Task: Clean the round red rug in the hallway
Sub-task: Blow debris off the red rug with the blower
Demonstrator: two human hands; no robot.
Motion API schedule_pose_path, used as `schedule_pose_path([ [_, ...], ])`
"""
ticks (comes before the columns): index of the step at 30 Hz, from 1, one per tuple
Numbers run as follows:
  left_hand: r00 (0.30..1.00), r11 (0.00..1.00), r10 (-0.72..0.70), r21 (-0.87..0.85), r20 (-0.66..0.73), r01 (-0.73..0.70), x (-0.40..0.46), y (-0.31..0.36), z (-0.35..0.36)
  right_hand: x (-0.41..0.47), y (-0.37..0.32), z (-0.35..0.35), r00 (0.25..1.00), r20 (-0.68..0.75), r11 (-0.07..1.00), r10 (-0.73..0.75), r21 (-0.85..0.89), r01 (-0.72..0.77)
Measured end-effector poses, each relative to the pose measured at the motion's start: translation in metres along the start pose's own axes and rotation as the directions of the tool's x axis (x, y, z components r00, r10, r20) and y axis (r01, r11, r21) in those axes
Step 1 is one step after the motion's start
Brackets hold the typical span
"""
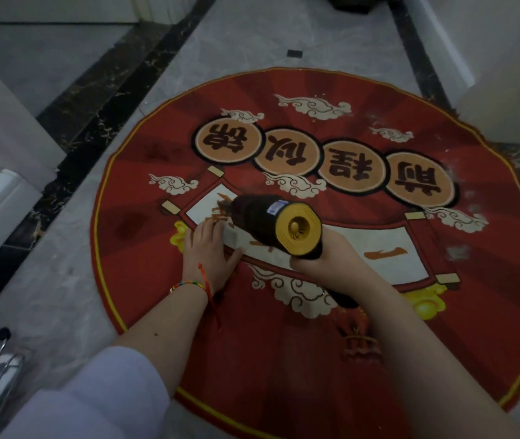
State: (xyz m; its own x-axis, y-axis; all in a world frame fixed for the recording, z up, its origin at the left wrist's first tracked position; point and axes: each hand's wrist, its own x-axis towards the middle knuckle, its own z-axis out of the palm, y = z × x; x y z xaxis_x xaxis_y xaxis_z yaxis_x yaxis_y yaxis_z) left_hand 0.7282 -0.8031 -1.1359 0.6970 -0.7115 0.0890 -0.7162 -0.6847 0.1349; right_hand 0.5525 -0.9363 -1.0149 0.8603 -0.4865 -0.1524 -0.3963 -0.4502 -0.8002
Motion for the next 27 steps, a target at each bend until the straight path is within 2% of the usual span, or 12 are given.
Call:
schedule_pose_path([
  [5, 0.999, 0.999, -0.036, 0.035, 0.012, 0.036, -0.007, -0.003, -0.001, 0.016, -0.013, 0.01, 1.0, 0.011, 0.999, -0.022, 0.036, 0.022],
  [11, 0.995, 0.995, -0.101, 0.003, -0.011, 0.101, -0.019, -0.017, -0.005, -0.035, 0.002, -0.007, 0.992, 0.123, 0.999, -0.033, 0.002, 0.032],
  [16, 0.993, 0.993, -0.114, -0.008, -0.028, 0.114, -0.026, -0.018, -0.005, -0.017, -0.005, 0.005, 0.995, 0.086, 0.999, -0.054, 0.004, 0.054],
  [21, 0.992, 0.993, -0.122, -0.01, -0.034, 0.122, -0.027, -0.016, -0.007, 0.005, -0.015, 0.019, 0.989, 0.121, 0.996, -0.084, 0.034, 0.08],
  [27, 0.994, 0.994, -0.106, -0.026, -0.008, 0.106, -0.028, -0.016, -0.009, -0.029, 0.002, 0.002, 0.991, 0.123, 0.999, -0.046, 0.01, 0.045],
])
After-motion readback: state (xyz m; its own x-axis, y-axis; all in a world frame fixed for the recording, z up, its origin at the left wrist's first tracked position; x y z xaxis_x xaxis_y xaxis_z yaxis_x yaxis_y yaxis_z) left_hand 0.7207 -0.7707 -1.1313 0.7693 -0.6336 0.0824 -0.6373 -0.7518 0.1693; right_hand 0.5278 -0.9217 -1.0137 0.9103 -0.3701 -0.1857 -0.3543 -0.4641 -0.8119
